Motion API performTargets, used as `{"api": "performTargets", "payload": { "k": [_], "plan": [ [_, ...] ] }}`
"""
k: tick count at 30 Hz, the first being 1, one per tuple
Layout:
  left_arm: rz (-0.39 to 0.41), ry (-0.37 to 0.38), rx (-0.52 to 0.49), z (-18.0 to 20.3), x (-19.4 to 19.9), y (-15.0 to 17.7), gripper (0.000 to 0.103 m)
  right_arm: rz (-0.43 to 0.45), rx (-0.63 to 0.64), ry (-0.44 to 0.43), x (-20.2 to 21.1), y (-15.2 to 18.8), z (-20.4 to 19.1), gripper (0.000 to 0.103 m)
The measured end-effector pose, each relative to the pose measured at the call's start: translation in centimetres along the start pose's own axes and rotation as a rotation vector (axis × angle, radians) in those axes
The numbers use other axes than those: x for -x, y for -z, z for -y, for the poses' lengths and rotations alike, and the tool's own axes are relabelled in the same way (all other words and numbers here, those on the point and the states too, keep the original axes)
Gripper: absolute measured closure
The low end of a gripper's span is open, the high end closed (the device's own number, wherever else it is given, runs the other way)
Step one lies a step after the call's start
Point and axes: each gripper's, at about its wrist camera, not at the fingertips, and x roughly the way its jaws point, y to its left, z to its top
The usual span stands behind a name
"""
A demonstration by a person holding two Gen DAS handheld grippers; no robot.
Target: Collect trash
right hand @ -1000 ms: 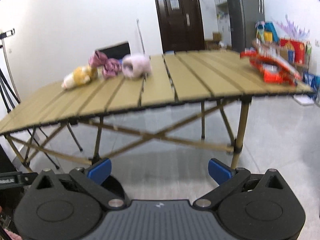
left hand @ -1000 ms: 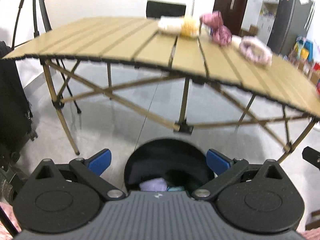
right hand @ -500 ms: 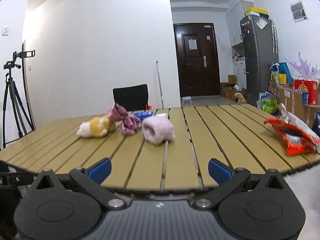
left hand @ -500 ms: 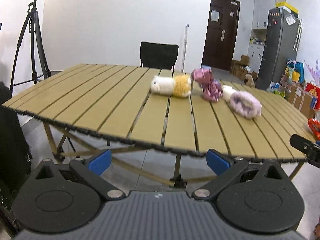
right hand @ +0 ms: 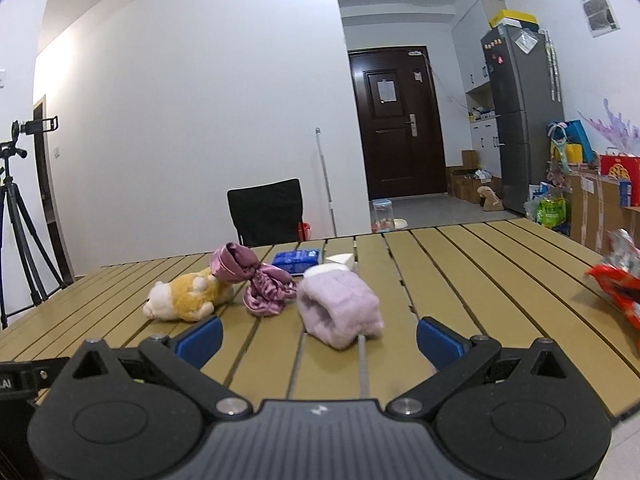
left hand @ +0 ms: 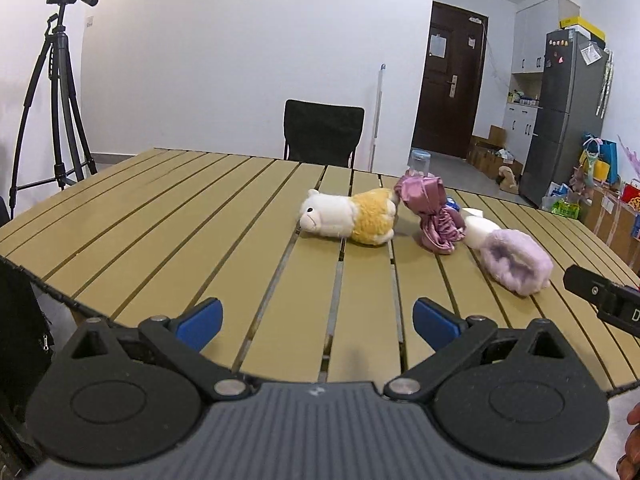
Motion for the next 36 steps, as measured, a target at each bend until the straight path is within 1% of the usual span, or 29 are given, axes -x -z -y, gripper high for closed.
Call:
{"api": "performTargets", "payload": {
  "k": [4,8,9,12,15,21,22,23,24,25,26,28,30,35,36],
  "plan": [
    [-0.011,-0.006,0.004,-0.3,-1.9,-1.1,0.000,-0.004,0.028,0.013,-2.6,-1.0,-0.9,0.000],
    [-0.016,-0.009,0.005,-0.5,-3.7,-2.3,0.000,-0.019,0.031,0.039,-5.2,-1.9,-1.1,0.000],
    [-0.018,-0.007,0.006,-0.6,-4.2,-2.5,0.000,-0.034,0.033,0.048,-6.0,-2.0,-1.0,0.000],
    [-0.028,-0.006,0.013,-0.8,-5.2,-3.1,0.000,-0.120,0.032,0.067,-9.3,-2.7,-0.7,0.000],
    [-0.042,-0.001,0.026,-1.0,-6.1,-3.6,0.000,-0.187,0.013,0.078,-12.0,-2.9,-0.2,0.000],
    [-0.047,0.009,0.004,-1.2,-7.3,-4.3,0.000,-0.276,0.020,0.084,-15.1,-2.7,0.1,0.000],
    [-0.053,0.013,0.005,-1.2,-7.5,-4.4,0.000,-0.296,0.017,0.078,-15.4,-2.6,0.2,0.001],
    [-0.060,0.017,0.007,-1.3,-7.8,-4.4,0.000,-0.308,0.011,0.073,-15.7,-2.5,0.3,0.003],
    [-0.066,0.019,0.007,-1.2,-8.1,-4.4,0.000,-0.316,0.003,0.068,-15.9,-2.3,0.3,0.010],
    [-0.070,0.020,0.006,-1.1,-8.3,-4.3,0.000,-0.324,-0.003,0.068,-16.0,-2.1,0.4,0.019],
    [-0.074,0.018,0.004,-1.1,-8.4,-4.3,0.000,-0.329,-0.001,0.074,-16.1,-2.0,0.4,0.023],
    [-0.081,0.020,0.004,-1.0,-8.5,-4.1,0.000,-0.336,0.002,0.088,-16.2,-1.8,0.4,0.039],
    [-0.083,0.023,-0.003,-0.8,-8.6,-4.0,0.000,-0.334,-0.013,0.074,-16.0,-1.7,0.6,0.047],
    [-0.091,0.022,-0.010,-0.6,-8.5,-3.7,0.000,-0.314,-0.027,0.075,-15.3,-2.0,1.0,0.055],
    [-0.093,0.023,-0.010,-0.6,-8.5,-3.6,0.000,-0.310,-0.032,0.075,-15.1,-2.0,1.1,0.058]
  ]
}}
